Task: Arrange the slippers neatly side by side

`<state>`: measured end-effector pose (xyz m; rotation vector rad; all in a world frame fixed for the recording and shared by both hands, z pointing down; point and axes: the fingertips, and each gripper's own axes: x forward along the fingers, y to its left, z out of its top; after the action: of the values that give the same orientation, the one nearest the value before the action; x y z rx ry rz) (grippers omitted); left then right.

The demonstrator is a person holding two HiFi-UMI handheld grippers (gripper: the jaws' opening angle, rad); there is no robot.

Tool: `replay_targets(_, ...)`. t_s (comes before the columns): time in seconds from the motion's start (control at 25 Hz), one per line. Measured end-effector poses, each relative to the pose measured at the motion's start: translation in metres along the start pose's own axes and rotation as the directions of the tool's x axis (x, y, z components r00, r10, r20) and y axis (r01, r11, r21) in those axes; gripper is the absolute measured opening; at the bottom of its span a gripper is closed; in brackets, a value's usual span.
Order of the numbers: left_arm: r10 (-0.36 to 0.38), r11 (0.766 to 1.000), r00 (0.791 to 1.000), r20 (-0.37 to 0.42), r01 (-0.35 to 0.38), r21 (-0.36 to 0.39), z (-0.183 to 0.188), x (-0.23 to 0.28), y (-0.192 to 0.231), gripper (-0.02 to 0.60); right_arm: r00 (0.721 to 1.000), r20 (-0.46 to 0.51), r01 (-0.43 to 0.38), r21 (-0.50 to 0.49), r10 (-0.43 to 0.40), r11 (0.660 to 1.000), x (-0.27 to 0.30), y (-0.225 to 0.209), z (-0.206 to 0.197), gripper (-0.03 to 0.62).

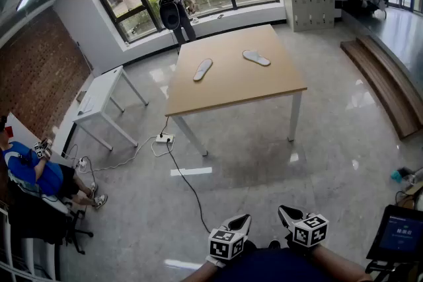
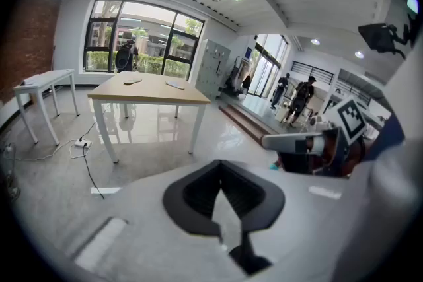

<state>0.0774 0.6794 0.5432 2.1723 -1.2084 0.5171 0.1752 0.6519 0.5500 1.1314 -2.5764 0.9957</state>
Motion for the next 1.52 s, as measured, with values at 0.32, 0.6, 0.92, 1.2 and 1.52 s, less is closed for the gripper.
replay_targets(0.32,0.024,0.999,1.000,0.015,-0.023,-0.044,-0.005,-0.002,0.002,0.003,1.000,-0.028,0.009,0.005,-0.008,1.000,-0.004,-0.008,-0.007,0.009)
replay_targets(0.6,0.012,0.998,1.000,0.002,-0.011,-0.065,0.027,0.057,0.040,0.003,0.998,-0.034,0.056,0.022,-0.056,0.998,0.040,-0.058,0.024,0.009)
replay_targets(0.92,-0.112,0.994,0.990,-0.090,0.110,-0.026,0.079,0.120,0.094,0.003,0.988,-0.051,0.147,0.003,-0.146,0.989,0.112,-0.086,0.066,0.009)
replay_targets(1.2,-0.177,0.984,0.978,-0.109,0.175,-0.029,0.140,0.161,0.157,0.003,0.977,-0.054,0.208,-0.007,-0.208,0.978,0.186,-0.098,0.118,0.009)
replay_targets(1.52,-0.222,0.974,0.968,-0.121,0.215,-0.065,0.169,0.184,0.198,0.003,0.977,-0.064,0.199,-0.064,-0.203,0.978,0.242,-0.090,0.153,0.009)
